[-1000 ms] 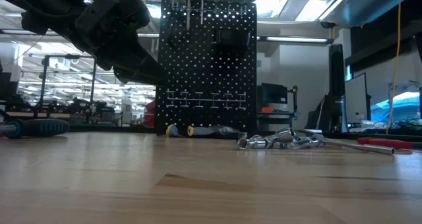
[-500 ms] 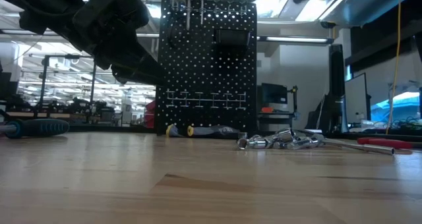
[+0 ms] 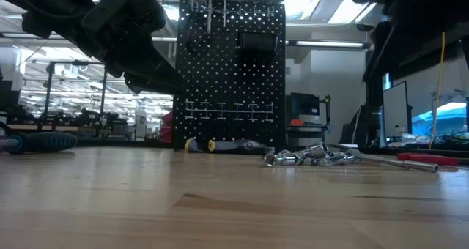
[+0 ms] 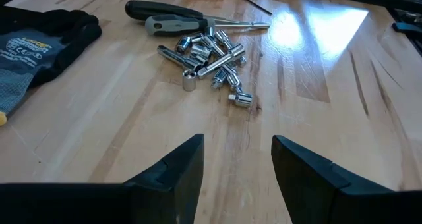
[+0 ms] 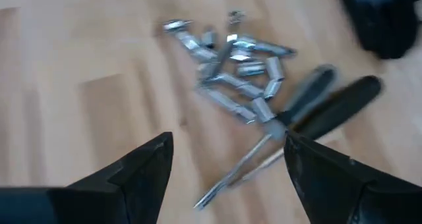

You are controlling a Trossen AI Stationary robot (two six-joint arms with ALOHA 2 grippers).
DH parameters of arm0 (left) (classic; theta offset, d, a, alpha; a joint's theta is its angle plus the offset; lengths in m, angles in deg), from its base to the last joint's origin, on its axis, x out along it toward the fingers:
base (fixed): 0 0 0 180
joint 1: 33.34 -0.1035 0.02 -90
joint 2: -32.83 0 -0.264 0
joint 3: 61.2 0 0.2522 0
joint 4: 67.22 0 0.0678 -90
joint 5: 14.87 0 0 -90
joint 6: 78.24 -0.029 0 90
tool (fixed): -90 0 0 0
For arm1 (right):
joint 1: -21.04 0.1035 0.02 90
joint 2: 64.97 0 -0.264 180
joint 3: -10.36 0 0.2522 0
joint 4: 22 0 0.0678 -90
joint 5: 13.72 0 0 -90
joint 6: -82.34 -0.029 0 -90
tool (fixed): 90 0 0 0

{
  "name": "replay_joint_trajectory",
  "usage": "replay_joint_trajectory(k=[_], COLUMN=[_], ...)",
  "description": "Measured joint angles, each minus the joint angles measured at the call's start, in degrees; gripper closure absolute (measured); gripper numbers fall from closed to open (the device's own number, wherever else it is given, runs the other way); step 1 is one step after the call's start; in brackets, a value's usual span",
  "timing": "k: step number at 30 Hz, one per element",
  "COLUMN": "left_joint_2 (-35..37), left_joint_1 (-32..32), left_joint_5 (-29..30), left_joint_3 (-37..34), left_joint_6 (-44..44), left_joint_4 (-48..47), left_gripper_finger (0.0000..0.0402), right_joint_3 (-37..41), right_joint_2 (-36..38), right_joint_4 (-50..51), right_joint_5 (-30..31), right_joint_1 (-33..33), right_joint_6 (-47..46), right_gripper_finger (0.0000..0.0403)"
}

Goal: Hang tools onto peg board
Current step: Hang the black screwdriver on the pegboard

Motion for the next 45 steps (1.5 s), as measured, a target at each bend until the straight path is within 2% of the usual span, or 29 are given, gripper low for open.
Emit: replay_joint_trajectory(k=[3, 8, 14, 21, 27, 38, 45], left_joint_2=[-0.01, -0.01, 0.0, -0.01, -0.01, 0.0, -0.01], left_joint_1=[0.0, 0.0, 0.0, 0.0, 0.0, -0.07, -0.07], left_joint_5=[0.0, 0.01, 0.02, 0.02, 0.02, 0.02, 0.02], left_joint_3=[0.0, 0.0, 0.0, 0.0, 0.0, 0.0, 0.0], left_joint_6=[0.06, -0.01, -0.34, -1.07, -1.06, -1.39, -1.44], left_joint_4=[-0.03, -0.06, 0.07, -0.02, 0.02, 0.48, 0.36], left_gripper_finger=[0.0234, 0.0234, 0.0234, 0.0234, 0.0234, 0.0234, 0.0234], right_joint_3=[1.78, 4.6, 8.12, 12.87, 16.62, 17.82, 17.6], right_joint_2=[-0.71, -1.17, -1.18, -1.18, -1.6, -8.66, -10.07], right_joint_4=[0.5, -1.82, -6.46, -14.37, -21.25, -27.0, -27.25], right_joint_5=[3.25, 3.24, -3.98, -9.84, -13.53, -13.51, -13.71], right_joint_1=[-2.72, -11.44, -21.94, -29.25, -31.7, -32.53, -33.18], right_joint_6=[-1.52, -2.53, -0.1, 0.4, 0.7, 3.03, 4.56], right_gripper_finger=[0.0117, 0.0117, 0.0121, 0.0162, 0.0186, 0.0215, 0.0265])
